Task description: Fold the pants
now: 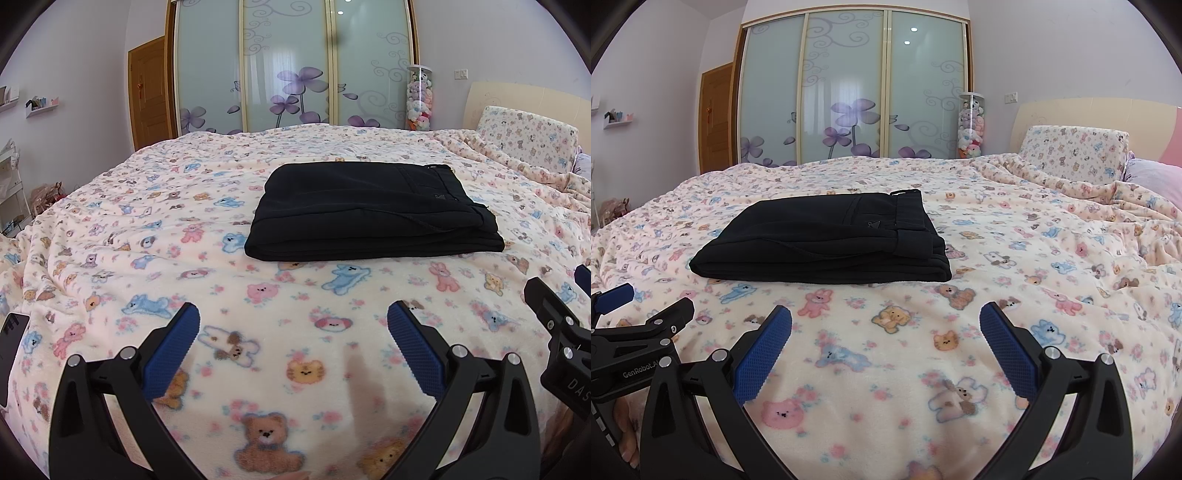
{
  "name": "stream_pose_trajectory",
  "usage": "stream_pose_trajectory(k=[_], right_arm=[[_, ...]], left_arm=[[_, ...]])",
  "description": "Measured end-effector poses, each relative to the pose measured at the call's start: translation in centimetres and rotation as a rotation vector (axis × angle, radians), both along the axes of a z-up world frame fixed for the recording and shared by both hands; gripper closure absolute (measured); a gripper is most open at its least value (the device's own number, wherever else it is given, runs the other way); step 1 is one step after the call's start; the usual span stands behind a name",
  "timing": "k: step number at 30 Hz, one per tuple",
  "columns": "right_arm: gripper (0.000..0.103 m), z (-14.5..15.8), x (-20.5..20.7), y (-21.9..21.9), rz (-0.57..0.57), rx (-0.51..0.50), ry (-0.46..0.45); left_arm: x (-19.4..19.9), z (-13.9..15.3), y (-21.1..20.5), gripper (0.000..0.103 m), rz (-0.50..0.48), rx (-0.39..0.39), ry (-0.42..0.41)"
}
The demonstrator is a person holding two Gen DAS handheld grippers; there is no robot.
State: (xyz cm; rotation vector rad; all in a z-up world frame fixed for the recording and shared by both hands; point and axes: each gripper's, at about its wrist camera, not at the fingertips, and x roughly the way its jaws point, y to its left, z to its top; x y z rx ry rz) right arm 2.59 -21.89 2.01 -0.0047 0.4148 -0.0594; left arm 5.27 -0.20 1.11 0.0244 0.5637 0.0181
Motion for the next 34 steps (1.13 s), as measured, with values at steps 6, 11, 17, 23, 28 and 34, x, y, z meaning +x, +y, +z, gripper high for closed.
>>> stream_pose_trajectory(k=[6, 11, 17, 23, 28, 34], right_arm=[[0.001, 0.01, -0.01, 0.00, 0.000, 0.000, 0.000], [0.001, 0.01, -0.01, 0.01, 0.000, -0.001, 0.000], [0.001, 0.00, -0.01, 0.03, 0.000, -0.001, 0.001], [0.001, -0.01, -0.02, 0.05, 0.000, -0.001, 0.001], [0.001, 0.00, 0.00, 0.05, 0.000, -0.001, 0.001], [0.001, -0.02, 0.00, 0.08, 0.001, -0.002, 0.002]], left_arm=[[0.00, -0.01, -0.01, 0.002, 0.000, 0.000, 0.000], [0.03, -0.03, 0.00, 0.002, -0.001, 0.002, 0.001], [-0.02, 0.01, 0.00, 0.002, 0.001, 0.003, -0.003], [0.01, -0.01, 0.01, 0.002, 0.002, 0.003, -0.003], [0.09, -0.04, 0.01, 0.002, 0.000, 0.002, 0.001], [-0.01, -0.11, 0.00, 0.002, 0.001, 0.001, 0.003]])
